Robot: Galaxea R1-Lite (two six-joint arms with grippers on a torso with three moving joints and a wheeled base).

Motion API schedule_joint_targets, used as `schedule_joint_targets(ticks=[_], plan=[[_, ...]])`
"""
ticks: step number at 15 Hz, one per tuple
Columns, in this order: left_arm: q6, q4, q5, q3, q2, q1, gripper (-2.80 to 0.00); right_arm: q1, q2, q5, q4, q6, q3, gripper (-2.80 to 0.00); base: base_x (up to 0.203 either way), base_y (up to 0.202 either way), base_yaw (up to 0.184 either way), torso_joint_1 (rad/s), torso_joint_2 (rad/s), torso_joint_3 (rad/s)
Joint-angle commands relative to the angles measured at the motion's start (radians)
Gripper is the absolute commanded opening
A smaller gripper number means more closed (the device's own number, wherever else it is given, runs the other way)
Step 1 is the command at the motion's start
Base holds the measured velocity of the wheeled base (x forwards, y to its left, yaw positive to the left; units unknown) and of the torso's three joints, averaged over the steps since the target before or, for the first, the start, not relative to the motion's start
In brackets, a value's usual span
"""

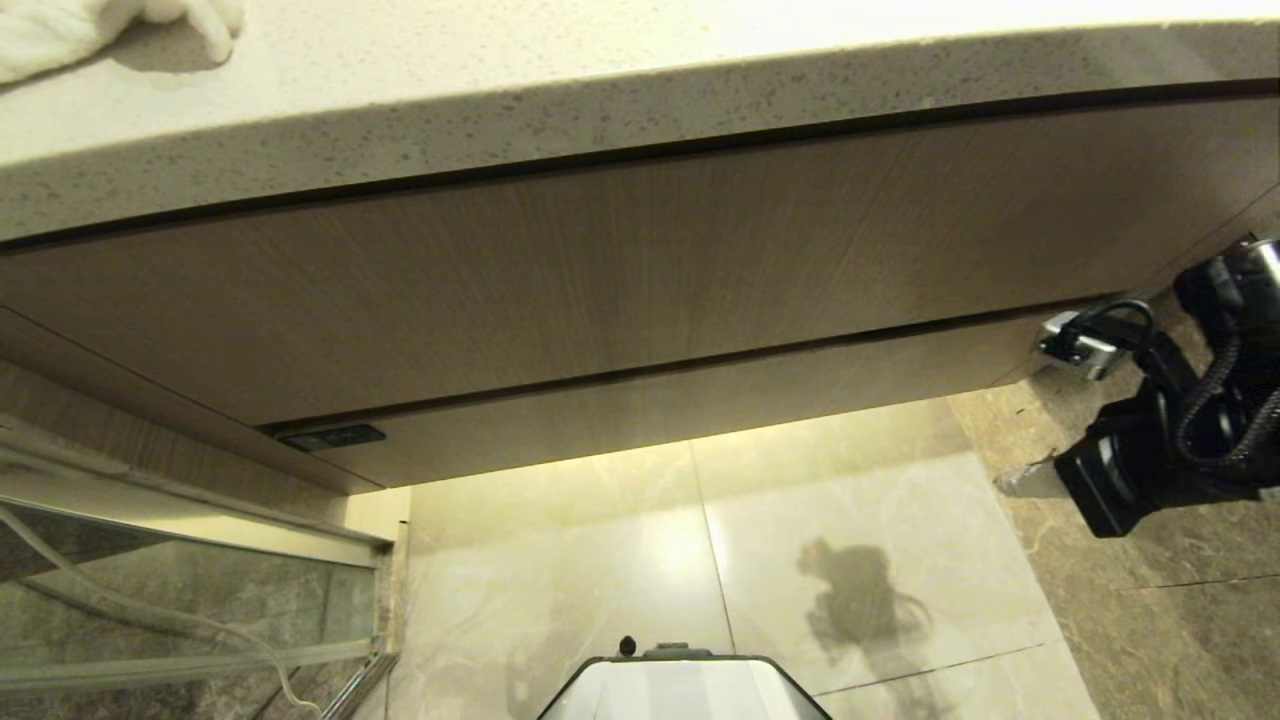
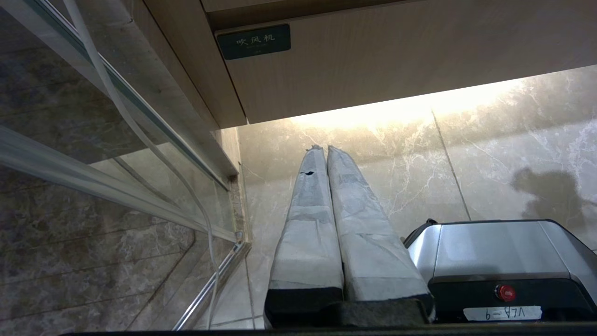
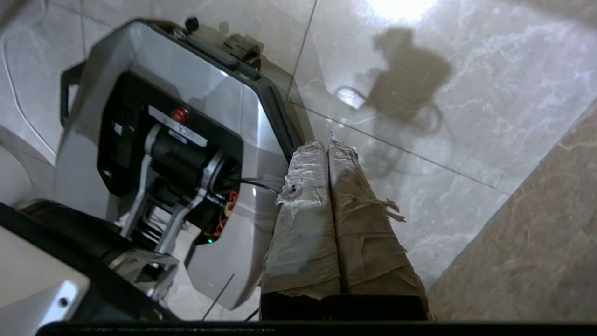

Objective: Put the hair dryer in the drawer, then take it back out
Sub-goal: Pull open the drawer

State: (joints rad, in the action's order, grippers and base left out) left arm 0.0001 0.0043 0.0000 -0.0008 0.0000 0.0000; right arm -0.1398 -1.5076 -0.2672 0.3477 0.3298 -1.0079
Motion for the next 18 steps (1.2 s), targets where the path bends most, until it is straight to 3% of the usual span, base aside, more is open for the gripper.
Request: schedule_joint_targets(ticks=[1, 2, 3, 4, 5, 6, 7, 8, 10, 14, 16, 18], plan=[[0.000, -0.001, 0.000, 0.001, 0.000, 0.000, -2.80, -0.041, -0.128, 0.009, -0.063, 0.017, 0.007, -2.80, 0.000, 0.000, 0.000, 0.000, 0.00, 0.000], [0.000, -0.001, 0.000, 0.001, -0.002, 0.000, -2.80, -0.091, -0.161, 0.032, -0.135, 0.028, 0.026, -2.80, 0.000, 0.000, 0.000, 0.000, 0.00, 0.000], [0.000, -0.001, 0.000, -0.001, 0.000, 0.000, -2.80, -0.137, -0.174, 0.130, -0.228, 0.043, 0.069, -2.80, 0.000, 0.000, 0.000, 0.000, 0.00, 0.000], [0.000, -0.001, 0.000, -0.001, 0.000, 0.000, -2.80, -0.176, -0.183, 0.284, -0.338, 0.065, 0.129, -2.80, 0.000, 0.000, 0.000, 0.000, 0.00, 0.000], [0.000, -0.001, 0.000, -0.001, -0.002, 0.000, -2.80, -0.220, -0.192, 0.368, -0.421, 0.086, 0.172, -2.80, 0.000, 0.000, 0.000, 0.000, 0.00, 0.000], [0.000, -0.001, 0.000, 0.001, 0.000, 0.000, -2.80, -0.243, -0.204, 0.383, -0.455, 0.103, 0.178, -2.80, 0.000, 0.000, 0.000, 0.000, 0.00, 0.000], [0.000, -0.001, 0.000, -0.001, 0.000, 0.000, -2.80, -0.248, -0.218, 0.359, -0.484, 0.098, 0.176, -2.05, 0.000, 0.000, 0.000, 0.000, 0.00, 0.000], [0.000, -0.001, 0.000, -0.001, 0.000, 0.000, -2.80, -0.248, -0.218, 0.359, -0.484, 0.098, 0.176, 0.00, 0.000, 0.000, 0.000, 0.000, 0.00, 0.000], [0.000, -0.001, 0.000, 0.000, -0.001, 0.000, -2.80, -0.255, -0.220, 0.333, -0.541, 0.111, 0.203, 0.00, 0.000, 0.000, 0.000, 0.000, 0.00, 0.000], [0.000, -0.001, 0.000, 0.000, 0.000, 0.000, -2.80, -0.285, -0.242, 0.336, -0.743, 0.349, 0.271, 0.00, 0.000, 0.000, 0.000, 0.000, 0.00, 0.000], [0.000, -0.001, 0.000, 0.001, -0.002, 0.000, -2.80, -0.285, -0.258, 0.323, -1.011, 0.511, 0.334, 0.00, 0.000, 0.000, 0.000, 0.000, 0.00, 0.000], [0.000, -0.001, 0.000, 0.001, 0.000, 0.000, -2.80, -0.268, -0.278, 0.231, -1.178, 0.714, 0.386, 0.00, 0.000, 0.000, 0.000, 0.000, 0.00, 0.000]])
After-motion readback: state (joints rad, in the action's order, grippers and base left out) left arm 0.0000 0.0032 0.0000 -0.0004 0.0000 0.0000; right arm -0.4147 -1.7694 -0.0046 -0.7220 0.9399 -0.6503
